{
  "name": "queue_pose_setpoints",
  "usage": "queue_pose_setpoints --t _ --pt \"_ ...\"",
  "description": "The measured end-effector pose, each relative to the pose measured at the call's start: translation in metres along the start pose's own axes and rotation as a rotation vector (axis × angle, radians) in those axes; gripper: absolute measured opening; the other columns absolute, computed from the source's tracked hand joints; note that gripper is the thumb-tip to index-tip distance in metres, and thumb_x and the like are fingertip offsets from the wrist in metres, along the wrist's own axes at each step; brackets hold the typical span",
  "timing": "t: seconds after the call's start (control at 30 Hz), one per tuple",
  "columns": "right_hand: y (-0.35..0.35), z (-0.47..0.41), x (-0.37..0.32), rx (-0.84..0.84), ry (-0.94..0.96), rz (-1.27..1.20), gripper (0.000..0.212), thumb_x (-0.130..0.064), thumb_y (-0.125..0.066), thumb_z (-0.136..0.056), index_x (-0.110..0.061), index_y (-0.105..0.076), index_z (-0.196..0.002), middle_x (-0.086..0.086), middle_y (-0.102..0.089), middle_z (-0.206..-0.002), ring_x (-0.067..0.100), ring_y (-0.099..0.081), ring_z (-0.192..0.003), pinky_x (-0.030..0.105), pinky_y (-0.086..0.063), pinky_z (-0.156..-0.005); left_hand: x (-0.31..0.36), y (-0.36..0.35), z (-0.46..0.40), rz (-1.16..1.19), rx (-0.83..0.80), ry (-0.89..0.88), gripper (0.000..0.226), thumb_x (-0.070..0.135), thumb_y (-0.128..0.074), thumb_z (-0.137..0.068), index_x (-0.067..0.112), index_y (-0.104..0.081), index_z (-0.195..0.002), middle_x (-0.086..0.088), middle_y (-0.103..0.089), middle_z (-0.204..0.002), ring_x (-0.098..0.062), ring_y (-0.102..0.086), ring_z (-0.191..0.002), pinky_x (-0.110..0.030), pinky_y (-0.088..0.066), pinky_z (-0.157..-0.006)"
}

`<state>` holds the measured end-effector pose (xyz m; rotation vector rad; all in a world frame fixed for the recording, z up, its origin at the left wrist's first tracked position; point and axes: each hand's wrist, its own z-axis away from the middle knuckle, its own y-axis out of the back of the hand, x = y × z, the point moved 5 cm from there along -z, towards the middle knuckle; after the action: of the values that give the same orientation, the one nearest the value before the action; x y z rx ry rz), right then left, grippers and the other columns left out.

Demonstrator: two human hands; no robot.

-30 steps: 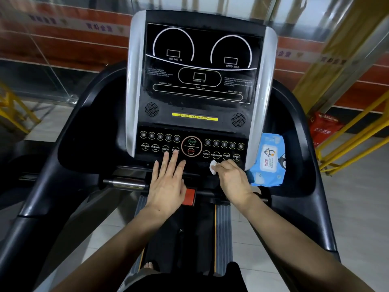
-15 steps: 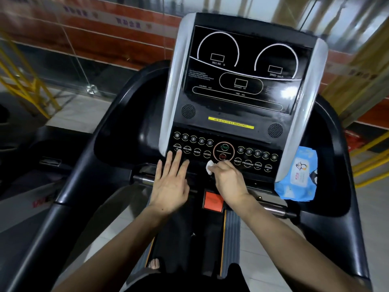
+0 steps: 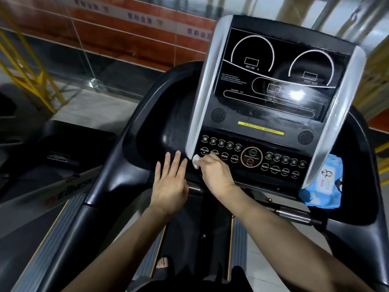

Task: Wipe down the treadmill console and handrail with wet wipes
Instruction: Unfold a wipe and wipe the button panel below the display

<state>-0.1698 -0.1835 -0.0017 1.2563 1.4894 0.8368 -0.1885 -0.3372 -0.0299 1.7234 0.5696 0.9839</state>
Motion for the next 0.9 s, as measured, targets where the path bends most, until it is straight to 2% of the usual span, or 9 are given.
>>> queue_pose_setpoints --t 0.13,0.2,0.33,0.43,0.6,0.73,0.9 --pt "-0.006 -0.012 -0.022 -0.042 -0.012 0.010 0.037 0.010 -0.078 -0.060 -0.020 -0.068 -0.080 -0.003 -0.060 -0.073 0.023 -0.059 -0.078 0.027 -0.050 -0.058 -0.019 0.004 0.006 -0.010 0.005 -0.007 0.067 0.018 -0.052 -0.094 0.014 -0.035 -0.159 -0.008 -0.016 -0.174 -0.032 -0.005 -0.161 -0.057 -0.013 -0.129" --pt "-0.008 -0.015 -0.024 -0.099 -0.036 0.013 0.037 0.011 -0.074 -0.059 -0.018 -0.067 -0.081 -0.001 -0.062 -0.077 0.024 -0.058 -0.082 0.030 -0.052 -0.059 -0.028 0.006 0.008 -0.003 0.003 0.005 0.067 0.016 -0.053 -0.094 0.014 -0.037 -0.159 -0.008 -0.018 -0.174 -0.032 -0.006 -0.161 -0.057 -0.013 -0.129" --pt "-0.010 0.005 -0.019 -0.204 -0.084 -0.032 0.028 0.008 -0.071 -0.075 -0.018 -0.077 -0.083 -0.001 -0.072 -0.089 0.021 -0.058 -0.088 0.038 -0.057 -0.073 -0.037 0.010 0.016 0.031 -0.036 0.018 0.067 0.019 -0.051 -0.096 0.016 -0.033 -0.160 -0.006 -0.013 -0.175 -0.029 0.000 -0.162 -0.054 -0.004 -0.130" --pt "-0.004 0.040 -0.016 -0.090 -0.123 -0.086 0.031 0.008 -0.076 -0.075 -0.022 -0.077 -0.081 -0.005 -0.073 -0.087 0.021 -0.060 -0.081 0.036 -0.059 -0.068 -0.035 0.012 0.024 0.041 -0.065 0.013 0.065 0.022 -0.047 -0.099 0.017 -0.030 -0.161 -0.004 -0.008 -0.175 -0.027 0.006 -0.162 -0.051 0.001 -0.130" --pt "0.021 0.073 -0.018 0.045 -0.160 -0.144 0.028 0.006 -0.076 -0.082 -0.021 -0.076 -0.087 -0.003 -0.071 -0.089 0.023 -0.062 -0.081 0.039 -0.060 -0.069 -0.015 0.014 0.036 0.047 -0.083 -0.028 0.064 0.024 -0.047 -0.100 0.018 -0.030 -0.161 -0.005 -0.009 -0.175 -0.026 0.006 -0.162 -0.049 0.002 -0.131" --pt "0.043 0.092 -0.017 0.125 -0.154 -0.213 0.025 0.007 -0.077 -0.084 -0.017 -0.078 -0.093 -0.001 -0.071 -0.090 0.021 -0.065 -0.083 0.036 -0.059 -0.073 0.008 0.015 0.046 0.015 -0.050 -0.061 0.063 0.023 -0.051 -0.098 0.014 -0.035 -0.159 -0.009 -0.017 -0.174 -0.031 -0.002 -0.162 -0.053 -0.007 -0.130" --pt "0.061 0.122 -0.009 0.169 -0.141 -0.311 0.016 -0.007 -0.075 -0.093 -0.015 -0.080 -0.105 -0.003 -0.071 -0.099 0.016 -0.067 -0.093 0.031 -0.058 -0.085 0.036 0.017 0.070 -0.044 0.011 -0.023 0.062 0.023 -0.054 -0.098 0.014 -0.039 -0.158 -0.011 -0.024 -0.171 -0.032 -0.010 -0.161 -0.055 -0.014 -0.129"
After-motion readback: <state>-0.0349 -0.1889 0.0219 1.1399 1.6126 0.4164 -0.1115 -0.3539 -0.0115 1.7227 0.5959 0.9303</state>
